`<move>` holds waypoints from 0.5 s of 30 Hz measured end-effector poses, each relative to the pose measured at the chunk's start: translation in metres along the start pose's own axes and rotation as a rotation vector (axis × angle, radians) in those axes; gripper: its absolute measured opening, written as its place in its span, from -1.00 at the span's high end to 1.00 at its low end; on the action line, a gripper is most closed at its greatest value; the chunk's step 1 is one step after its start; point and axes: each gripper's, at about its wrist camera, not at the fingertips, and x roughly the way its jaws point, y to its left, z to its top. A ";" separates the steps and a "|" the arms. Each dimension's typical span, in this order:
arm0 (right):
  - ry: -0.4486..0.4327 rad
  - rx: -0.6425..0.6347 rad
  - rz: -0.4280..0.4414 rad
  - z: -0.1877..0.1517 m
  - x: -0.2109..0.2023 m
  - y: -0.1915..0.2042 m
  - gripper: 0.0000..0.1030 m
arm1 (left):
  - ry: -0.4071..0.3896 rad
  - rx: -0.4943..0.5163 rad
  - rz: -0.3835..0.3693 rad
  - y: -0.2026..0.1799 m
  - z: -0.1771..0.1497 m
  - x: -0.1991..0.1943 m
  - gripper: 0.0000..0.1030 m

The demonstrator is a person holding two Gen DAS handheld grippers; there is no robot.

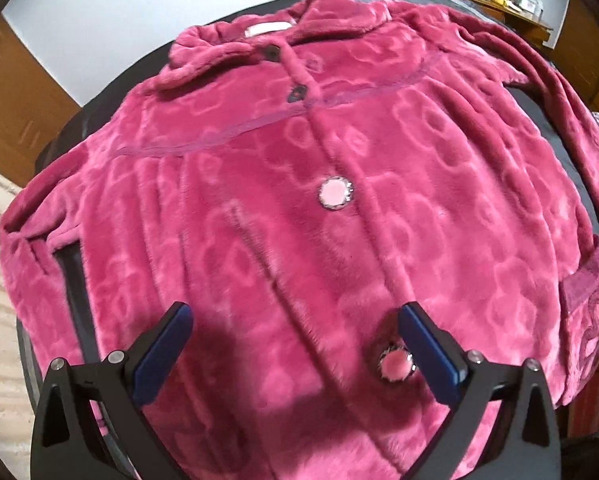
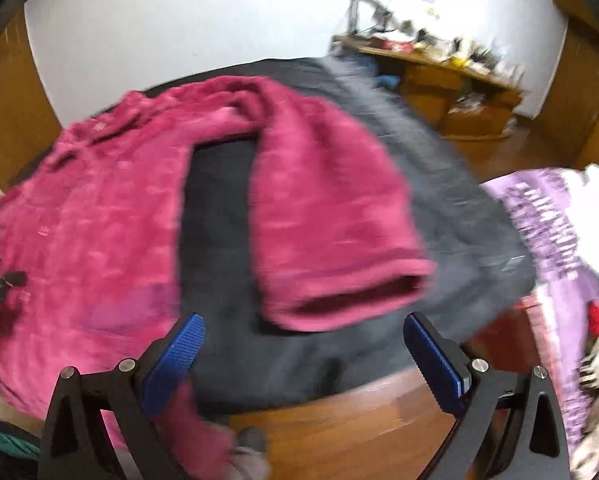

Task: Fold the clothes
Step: 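Grasp the sleeve cuff with the right gripper and lift it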

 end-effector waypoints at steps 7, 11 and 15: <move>0.045 -0.108 -0.155 -0.003 0.016 -0.032 -0.59 | 0.042 -0.032 -0.039 0.002 0.001 0.018 -1.00; 0.032 -0.205 -0.179 0.003 0.023 -0.028 -0.59 | 0.058 -0.092 -0.087 0.011 -0.003 0.022 -1.00; 0.015 -0.259 -0.152 0.018 0.035 -0.017 -0.60 | 0.072 -0.144 -0.133 0.019 -0.007 0.027 -1.00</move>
